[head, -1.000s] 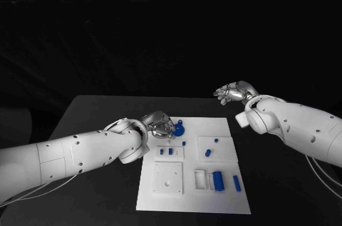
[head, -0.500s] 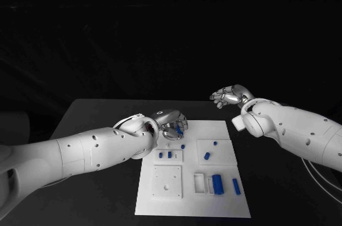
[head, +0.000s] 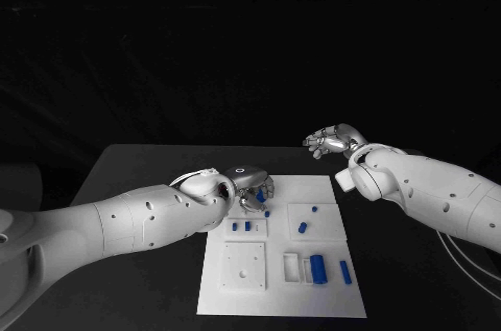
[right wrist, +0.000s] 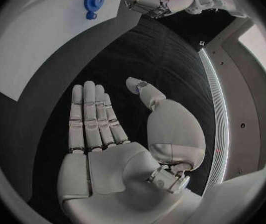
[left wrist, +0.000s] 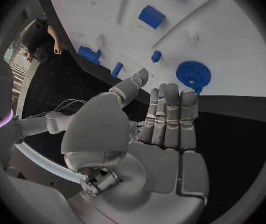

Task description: Assemble the parts on the task board

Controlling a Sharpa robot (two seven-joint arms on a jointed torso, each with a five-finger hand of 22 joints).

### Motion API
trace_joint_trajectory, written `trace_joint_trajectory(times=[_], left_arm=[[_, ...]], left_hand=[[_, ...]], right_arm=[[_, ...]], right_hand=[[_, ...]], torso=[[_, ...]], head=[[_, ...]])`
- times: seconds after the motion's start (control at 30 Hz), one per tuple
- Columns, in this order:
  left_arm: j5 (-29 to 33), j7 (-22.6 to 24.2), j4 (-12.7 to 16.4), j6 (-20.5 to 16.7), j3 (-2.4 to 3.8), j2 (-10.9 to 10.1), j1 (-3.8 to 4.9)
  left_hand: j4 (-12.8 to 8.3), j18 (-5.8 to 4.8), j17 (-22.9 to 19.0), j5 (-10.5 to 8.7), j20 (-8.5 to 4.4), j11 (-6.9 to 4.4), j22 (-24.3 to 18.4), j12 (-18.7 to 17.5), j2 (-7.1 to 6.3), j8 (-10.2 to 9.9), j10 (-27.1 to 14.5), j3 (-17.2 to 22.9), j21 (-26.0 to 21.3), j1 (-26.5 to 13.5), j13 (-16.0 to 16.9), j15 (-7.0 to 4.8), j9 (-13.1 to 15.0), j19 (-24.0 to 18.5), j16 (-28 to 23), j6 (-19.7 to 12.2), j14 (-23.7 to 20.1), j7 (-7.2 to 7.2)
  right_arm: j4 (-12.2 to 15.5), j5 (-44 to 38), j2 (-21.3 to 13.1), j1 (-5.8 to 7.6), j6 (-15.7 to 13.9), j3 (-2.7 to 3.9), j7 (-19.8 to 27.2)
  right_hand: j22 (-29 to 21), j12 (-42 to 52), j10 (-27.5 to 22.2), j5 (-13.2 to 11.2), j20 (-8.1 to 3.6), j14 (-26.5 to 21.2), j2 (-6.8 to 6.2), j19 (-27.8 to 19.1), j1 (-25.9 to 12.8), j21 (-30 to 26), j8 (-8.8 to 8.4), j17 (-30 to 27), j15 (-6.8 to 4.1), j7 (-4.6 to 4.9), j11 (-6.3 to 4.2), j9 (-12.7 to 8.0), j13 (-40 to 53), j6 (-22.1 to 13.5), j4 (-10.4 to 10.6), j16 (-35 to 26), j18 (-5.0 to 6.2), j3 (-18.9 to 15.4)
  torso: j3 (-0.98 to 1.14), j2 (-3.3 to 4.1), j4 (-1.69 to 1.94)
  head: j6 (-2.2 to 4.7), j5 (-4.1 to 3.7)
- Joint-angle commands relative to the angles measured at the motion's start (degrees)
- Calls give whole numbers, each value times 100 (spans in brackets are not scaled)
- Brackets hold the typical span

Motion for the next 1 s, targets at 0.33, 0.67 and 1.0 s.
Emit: trace_joint_trajectory(times=[0.33,0.67,1.0], left_arm=[[-93,123,-173,273,-7,64,-78],[-103,212,-311,124,-32,145,-153],[-130,191,-436,167,-35,251,-173]], left_hand=[[74,493,12,-13,21,-1,107,-232,184,-19,-20,-142,201,-79,-112,20,-7,179,225,108,224,55],[19,625,-2,-7,-15,-41,250,-351,296,-38,152,-160,461,2,-218,-26,-28,416,502,249,523,60],[2,680,2,-8,-54,-104,329,-329,372,-2,401,-156,608,24,-231,-87,-18,529,707,428,644,19]], right_arm=[[-15,18,90,-1,84,1,28],[-2,19,109,0,71,2,34],[2,18,114,2,69,2,17]], right_hand=[[7,30,-39,13,4,-48,66,-29,-9,-25,38,-9,-1,118,-8,-8,-15,-35,1,33,89,-8],[7,32,-39,16,3,-48,69,-28,-14,-26,37,-10,-1,119,-8,-10,-18,-37,4,34,89,-8],[7,33,-40,18,3,-49,65,-28,-15,-27,34,-11,-2,120,-7,-12,-21,-43,3,34,89,-8]], torso=[[6,9,-25],[0,8,-14],[3,5,-10]], head=[[4,0],[-1,-17],[-8,-48]])
